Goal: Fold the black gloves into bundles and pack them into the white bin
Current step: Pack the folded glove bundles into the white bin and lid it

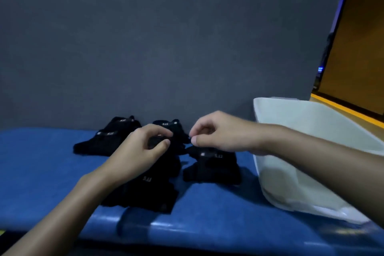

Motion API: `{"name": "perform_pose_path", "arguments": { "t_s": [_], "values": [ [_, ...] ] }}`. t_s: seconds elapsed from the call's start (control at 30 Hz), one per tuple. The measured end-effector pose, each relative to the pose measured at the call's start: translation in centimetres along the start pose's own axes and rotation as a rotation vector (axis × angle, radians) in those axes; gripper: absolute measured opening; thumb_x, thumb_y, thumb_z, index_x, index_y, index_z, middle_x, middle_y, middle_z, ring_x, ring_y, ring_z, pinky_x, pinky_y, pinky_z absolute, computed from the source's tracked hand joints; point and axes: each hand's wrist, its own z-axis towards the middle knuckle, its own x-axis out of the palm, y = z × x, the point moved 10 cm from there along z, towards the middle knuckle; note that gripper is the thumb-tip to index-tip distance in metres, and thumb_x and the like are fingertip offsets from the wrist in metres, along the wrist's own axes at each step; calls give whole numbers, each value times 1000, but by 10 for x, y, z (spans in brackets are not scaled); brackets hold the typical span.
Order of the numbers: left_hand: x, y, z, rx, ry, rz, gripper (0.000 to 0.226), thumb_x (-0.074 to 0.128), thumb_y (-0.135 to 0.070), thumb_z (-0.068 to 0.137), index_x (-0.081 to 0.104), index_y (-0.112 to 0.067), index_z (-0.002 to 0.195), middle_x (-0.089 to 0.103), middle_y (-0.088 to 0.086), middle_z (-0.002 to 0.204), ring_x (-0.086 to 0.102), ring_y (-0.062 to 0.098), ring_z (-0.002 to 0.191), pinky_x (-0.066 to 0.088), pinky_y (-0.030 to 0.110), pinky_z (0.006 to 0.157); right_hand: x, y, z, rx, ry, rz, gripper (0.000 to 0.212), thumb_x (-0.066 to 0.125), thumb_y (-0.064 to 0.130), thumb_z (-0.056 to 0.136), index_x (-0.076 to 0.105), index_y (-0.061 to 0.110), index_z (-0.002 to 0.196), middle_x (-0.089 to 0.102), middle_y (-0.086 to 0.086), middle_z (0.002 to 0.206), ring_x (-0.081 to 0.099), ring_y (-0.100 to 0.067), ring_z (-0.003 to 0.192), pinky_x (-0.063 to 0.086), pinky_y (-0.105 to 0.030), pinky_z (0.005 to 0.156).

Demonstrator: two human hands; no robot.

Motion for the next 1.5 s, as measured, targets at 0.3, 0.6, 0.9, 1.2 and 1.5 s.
{"name": "perform_pose_path", "arguments": {
  "t_s": [0.3,0.6,0.9,1.2,1.5],
  "values": [
    [-15,76,-45,-243,72,178,28,62,-41,93,57,-34,120,59,-10,122,57,6,109,45,25,91,103,-19,14,123,115,49,52,65,46,87,44,27,131,54,7,105,53,-5,75,44,-20,62],
    [7,90,-61,-242,259,202,31,62,-43,94,54,-39,124,64,-13,112,60,-1,92,45,14,77,130,-28,16,161,82,-26,41,60,46,89,49,24,123,59,4,110,56,-13,90,46,-27,74],
    [8,90,-60,-271,191,-86,47,80,-22,82,55,-34,120,58,3,88,54,6,63,45,15,58,139,-31,12,146,118,101,33,72,26,83,41,23,94,58,2,93,52,-10,75,44,-24,62],
    [-20,28,-30,-85,176,-216,52,85,-12,76,62,-35,117,60,-2,86,59,0,76,52,24,70,97,-14,-5,91,112,324,73,76,19,80,31,29,136,62,4,105,67,-9,93,55,-26,84],
    [-21,-103,54,193,345,-196,53,80,-11,82,57,-29,126,70,8,97,72,26,95,59,42,87,-30,5,-28,-35,-75,421,60,71,27,86,41,30,137,69,-5,117,68,-22,107,50,-48,99]
  ]
}}
